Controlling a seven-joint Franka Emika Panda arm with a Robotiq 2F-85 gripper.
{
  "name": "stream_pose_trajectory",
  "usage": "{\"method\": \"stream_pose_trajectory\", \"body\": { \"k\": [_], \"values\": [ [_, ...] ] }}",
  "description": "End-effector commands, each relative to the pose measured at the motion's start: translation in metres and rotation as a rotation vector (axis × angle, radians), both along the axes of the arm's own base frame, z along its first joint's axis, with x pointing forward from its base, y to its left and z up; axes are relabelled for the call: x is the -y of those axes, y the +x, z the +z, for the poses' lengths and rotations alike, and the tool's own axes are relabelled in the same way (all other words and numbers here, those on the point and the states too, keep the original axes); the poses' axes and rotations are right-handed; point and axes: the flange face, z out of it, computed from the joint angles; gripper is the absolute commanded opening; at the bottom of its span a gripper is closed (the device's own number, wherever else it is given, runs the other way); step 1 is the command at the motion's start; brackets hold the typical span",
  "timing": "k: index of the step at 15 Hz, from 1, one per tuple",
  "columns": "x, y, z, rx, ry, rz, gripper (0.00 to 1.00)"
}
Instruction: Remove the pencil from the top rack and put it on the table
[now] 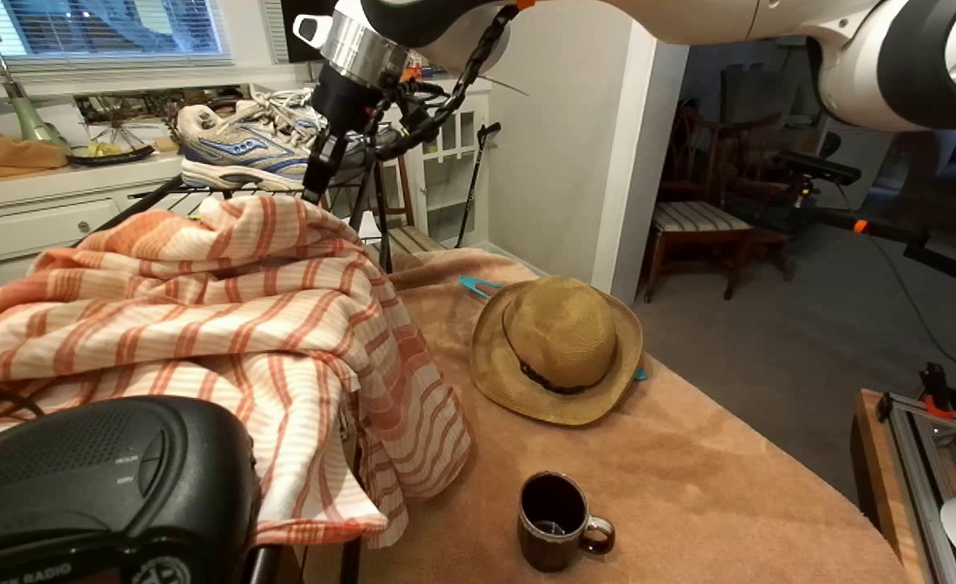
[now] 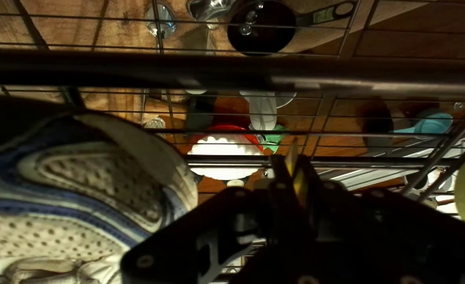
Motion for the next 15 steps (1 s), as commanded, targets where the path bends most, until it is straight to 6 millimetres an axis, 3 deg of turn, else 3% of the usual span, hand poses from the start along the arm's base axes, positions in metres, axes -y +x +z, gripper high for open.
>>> {"method": "stream_pose_trajectory", "body": {
  "k": [1,9,15],
  "values": [
    [-0.003,0.005,-0.001,0.027,-0.008,-0.008,0.02],
    [0.002,-0.004,0.036,0.061,-0.067,-0.003,0.02],
    [0.032,-0.039,0.115,0.052,-0.241,0.041,0.02]
  ]
}}
